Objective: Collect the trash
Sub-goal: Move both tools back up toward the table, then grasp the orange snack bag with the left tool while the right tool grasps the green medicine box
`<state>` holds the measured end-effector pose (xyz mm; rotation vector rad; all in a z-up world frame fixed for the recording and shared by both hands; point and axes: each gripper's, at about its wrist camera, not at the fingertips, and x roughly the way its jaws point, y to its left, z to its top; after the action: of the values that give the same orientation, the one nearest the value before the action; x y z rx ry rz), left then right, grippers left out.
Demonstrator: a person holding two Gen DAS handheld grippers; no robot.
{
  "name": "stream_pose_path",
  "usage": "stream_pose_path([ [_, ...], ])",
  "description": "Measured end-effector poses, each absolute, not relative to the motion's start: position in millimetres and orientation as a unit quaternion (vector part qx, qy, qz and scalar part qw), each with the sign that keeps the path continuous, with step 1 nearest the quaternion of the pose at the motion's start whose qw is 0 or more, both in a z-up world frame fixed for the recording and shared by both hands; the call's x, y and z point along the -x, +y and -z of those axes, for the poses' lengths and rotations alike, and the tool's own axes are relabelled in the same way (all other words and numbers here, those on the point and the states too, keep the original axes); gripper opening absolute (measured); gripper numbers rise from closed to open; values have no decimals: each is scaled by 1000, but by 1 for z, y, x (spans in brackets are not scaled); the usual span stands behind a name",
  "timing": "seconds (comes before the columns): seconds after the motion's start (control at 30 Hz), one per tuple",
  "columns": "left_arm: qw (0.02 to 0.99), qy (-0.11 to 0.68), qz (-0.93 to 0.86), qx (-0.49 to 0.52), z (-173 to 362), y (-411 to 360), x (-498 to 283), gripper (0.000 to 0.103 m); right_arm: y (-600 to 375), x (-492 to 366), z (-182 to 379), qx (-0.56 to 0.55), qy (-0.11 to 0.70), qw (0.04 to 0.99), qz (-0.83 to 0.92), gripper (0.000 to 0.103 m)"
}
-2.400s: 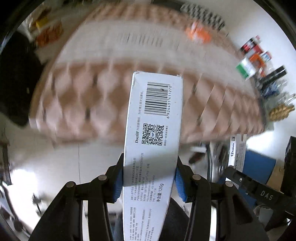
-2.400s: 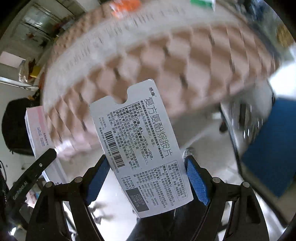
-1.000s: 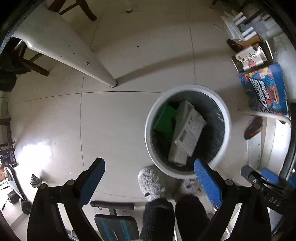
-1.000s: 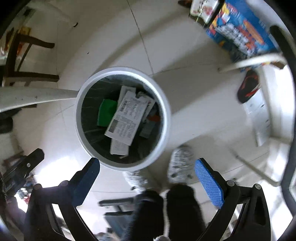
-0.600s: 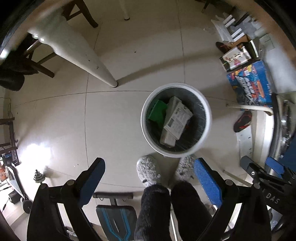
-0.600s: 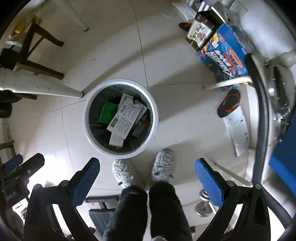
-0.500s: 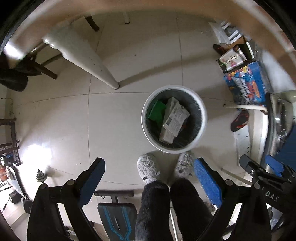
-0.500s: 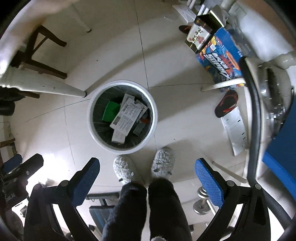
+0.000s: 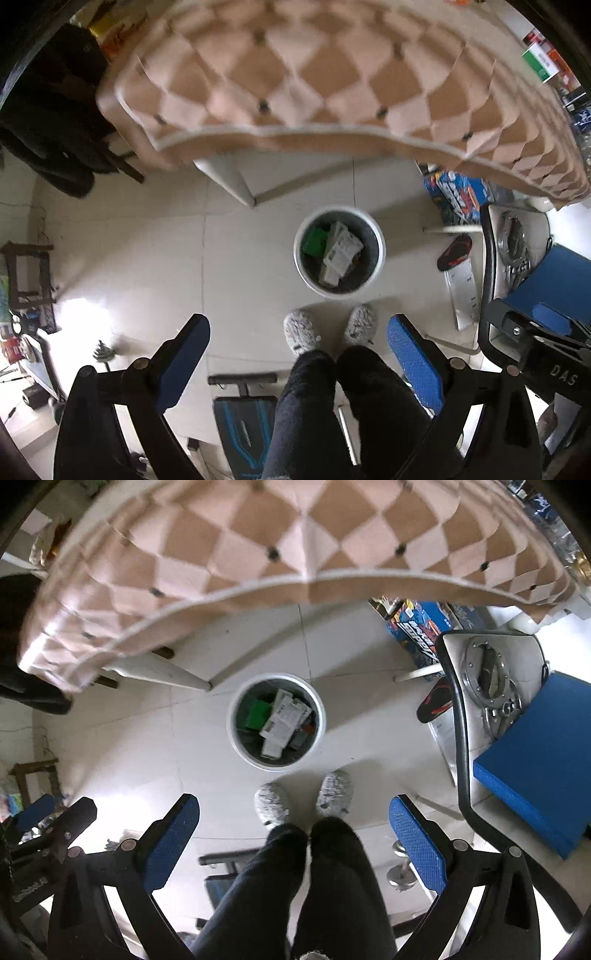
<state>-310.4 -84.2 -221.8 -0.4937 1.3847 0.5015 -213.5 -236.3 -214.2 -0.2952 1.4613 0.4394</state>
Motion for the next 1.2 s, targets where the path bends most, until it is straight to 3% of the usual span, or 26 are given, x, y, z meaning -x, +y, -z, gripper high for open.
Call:
stream_pose_path([
  [0.33, 758, 566, -273, 175, 136, -48, 233, 98, -208, 132, 110, 54, 618, 759, -199, 103],
  [0.63, 779, 534, -297, 143, 87, -32, 57, 103, -231, -68, 52, -26, 598, 792, -120, 103],
  [0.97, 736, 589, -289, 166, 116, 0, -163, 103, -284, -344, 73, -95, 619, 780, 7, 103],
  [1.2, 716, 614, -265, 200, 139, 16, -262, 103, -274, -433, 101, -91, 648, 756, 19, 103],
])
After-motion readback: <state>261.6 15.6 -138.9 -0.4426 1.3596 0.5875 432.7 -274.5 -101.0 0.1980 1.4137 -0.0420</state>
